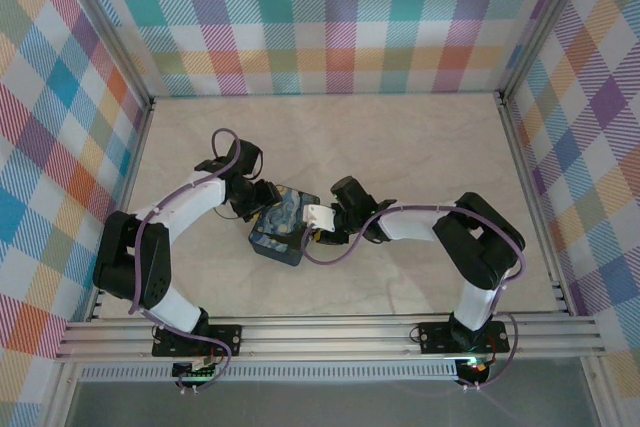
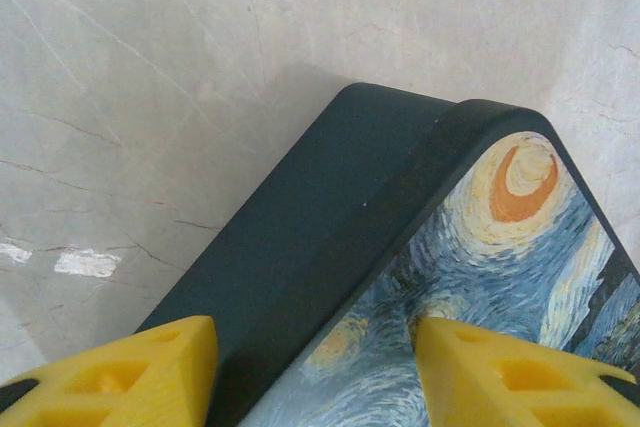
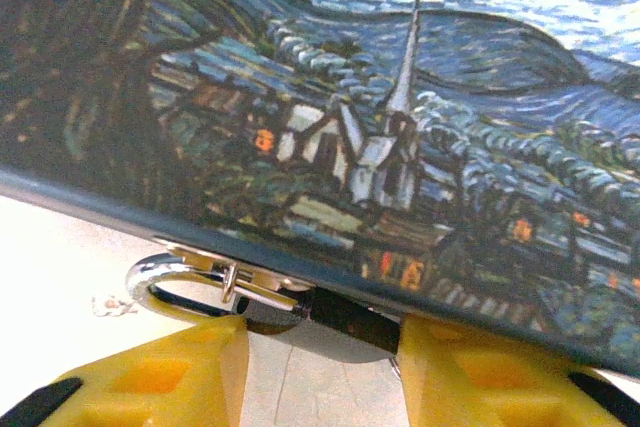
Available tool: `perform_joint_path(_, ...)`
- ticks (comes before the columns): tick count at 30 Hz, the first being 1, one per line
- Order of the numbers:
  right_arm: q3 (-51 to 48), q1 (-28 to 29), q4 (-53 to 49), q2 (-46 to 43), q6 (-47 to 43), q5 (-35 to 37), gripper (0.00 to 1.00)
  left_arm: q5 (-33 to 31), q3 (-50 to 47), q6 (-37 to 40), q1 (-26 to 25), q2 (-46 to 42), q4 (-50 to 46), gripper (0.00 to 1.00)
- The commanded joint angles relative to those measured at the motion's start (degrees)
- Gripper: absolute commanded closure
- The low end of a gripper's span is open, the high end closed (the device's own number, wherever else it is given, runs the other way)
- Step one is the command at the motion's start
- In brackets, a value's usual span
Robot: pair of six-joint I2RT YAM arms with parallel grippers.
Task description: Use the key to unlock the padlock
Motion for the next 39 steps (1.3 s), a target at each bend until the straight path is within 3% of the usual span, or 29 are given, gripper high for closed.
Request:
perform_joint_path(1,-1.3,1.3,0.8,2.9,-1.6,-1.8,0.57,0.9,1.1,0.8,0.4,0.9,-1.1,0.45)
perform_joint_path(15,-2.8,1.4,-4.3,-1.4,1.7,-6.2,0.81,0.6,1.3,0.9,0.5,2.0,-1.1,0.45)
perform_joint_path(24,-1.6,1.4,-12.0,-5.7,3.5,-10.9,0.87,1.2,2.4,0.9,0.7,2.3,-1.0,0.45)
perform_joint_path(28,-1.4,1.4,-13.0,-6.6,5.4,-11.2,0.81,0.6,3.2,0.8,0.8,1.7,-1.9,0.44)
perform_joint_path(31,-1.9,1.4,-11.6,-7.1,5.7,-9.8,0.71,-0.8,4.0,1.5,0.7,0.5,-3.5,0.42)
perform_joint_path(39,-4.2,1.4,0.1,-4.3,7.6,-2.7,0.6,-1.2,2.7,1.2,1.1,-1.6,-4.5,0.37)
